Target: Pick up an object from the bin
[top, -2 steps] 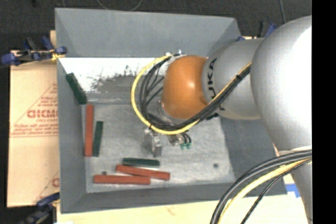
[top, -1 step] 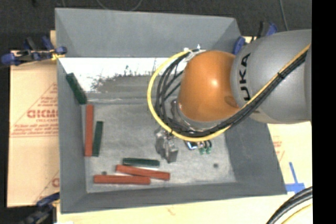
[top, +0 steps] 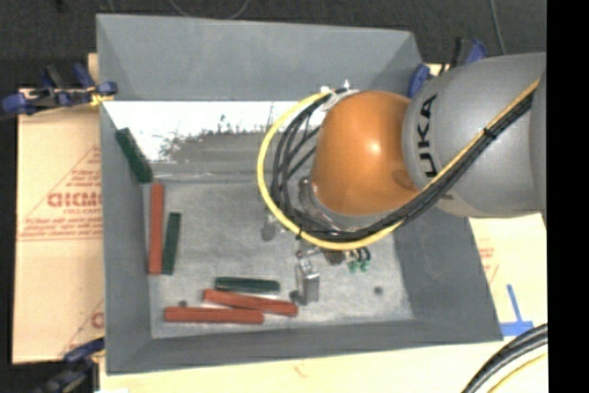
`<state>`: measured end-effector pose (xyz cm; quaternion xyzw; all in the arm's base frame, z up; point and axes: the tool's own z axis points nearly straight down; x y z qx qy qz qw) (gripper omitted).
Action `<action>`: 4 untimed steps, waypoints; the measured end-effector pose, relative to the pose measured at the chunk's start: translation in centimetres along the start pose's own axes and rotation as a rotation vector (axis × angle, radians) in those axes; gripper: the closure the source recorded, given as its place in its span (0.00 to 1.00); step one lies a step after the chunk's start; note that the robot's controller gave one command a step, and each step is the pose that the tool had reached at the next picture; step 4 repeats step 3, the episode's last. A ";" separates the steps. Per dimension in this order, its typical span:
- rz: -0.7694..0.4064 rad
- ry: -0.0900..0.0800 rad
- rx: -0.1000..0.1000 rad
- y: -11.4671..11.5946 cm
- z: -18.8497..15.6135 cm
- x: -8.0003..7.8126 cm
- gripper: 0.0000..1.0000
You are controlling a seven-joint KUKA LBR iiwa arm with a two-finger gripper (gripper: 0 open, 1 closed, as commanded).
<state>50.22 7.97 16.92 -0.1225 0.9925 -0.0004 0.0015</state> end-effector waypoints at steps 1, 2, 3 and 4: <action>0.015 0.004 -0.002 1.8 10.2 0.4 0.00; 0.013 -0.001 -0.001 1.8 9.9 0.2 1.00; -0.022 -0.007 0.000 2.3 -5.4 1.0 1.00; -0.022 -0.007 0.000 2.3 -5.4 1.0 1.00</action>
Offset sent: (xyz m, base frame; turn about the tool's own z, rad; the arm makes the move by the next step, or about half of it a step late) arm -0.0072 0.0169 -0.0992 0.0172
